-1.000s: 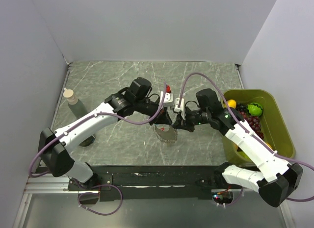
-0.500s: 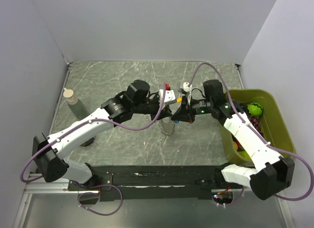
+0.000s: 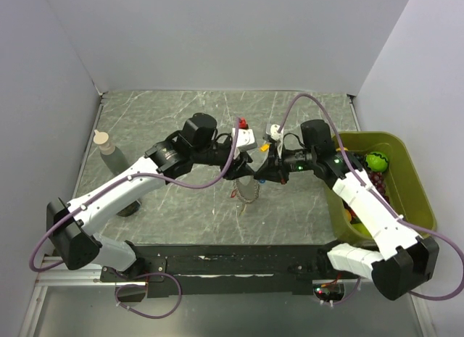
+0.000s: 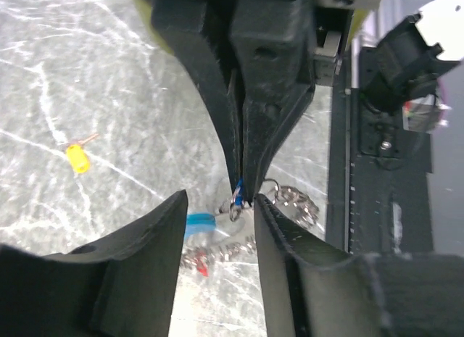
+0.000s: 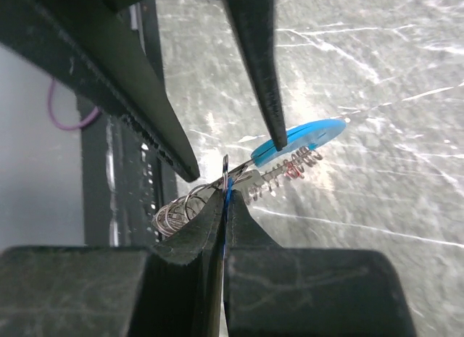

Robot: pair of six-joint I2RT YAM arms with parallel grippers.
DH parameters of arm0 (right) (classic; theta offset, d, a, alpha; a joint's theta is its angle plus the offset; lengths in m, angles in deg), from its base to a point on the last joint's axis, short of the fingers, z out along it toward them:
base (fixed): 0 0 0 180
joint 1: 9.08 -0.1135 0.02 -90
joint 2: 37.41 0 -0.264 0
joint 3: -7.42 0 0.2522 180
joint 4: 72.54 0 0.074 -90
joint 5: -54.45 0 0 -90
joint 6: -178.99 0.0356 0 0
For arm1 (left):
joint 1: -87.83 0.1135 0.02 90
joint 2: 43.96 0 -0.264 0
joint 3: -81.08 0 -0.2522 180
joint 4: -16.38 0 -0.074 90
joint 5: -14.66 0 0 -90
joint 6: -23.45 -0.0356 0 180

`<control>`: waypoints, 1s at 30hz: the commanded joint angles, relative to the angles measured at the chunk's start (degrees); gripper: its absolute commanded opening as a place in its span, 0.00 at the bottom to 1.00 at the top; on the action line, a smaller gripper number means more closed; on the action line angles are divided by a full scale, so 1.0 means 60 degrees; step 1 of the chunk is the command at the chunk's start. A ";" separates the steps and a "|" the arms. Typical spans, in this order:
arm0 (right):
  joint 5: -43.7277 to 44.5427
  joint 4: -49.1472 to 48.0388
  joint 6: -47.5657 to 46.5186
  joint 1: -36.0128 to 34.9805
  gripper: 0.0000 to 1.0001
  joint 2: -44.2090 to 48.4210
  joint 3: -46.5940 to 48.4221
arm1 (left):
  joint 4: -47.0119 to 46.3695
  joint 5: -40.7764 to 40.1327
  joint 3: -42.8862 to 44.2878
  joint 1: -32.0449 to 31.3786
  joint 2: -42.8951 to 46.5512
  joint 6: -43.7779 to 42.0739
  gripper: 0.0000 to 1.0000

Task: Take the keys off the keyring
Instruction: Remove the key from the keyring.

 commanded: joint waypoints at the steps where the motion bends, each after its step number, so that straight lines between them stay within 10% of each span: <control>1: 0.0564 -0.0089 -0.0633 -0.0212 0.00 0.0647 0.0269 | 0.0218 0.1248 0.0418 0.0161 0.0005 0.0041 0.49; 30: 0.0991 0.0335 -0.1644 -0.0857 0.00 0.1116 0.0005 | 0.0058 0.1803 0.0374 0.0629 -0.0288 0.0114 0.58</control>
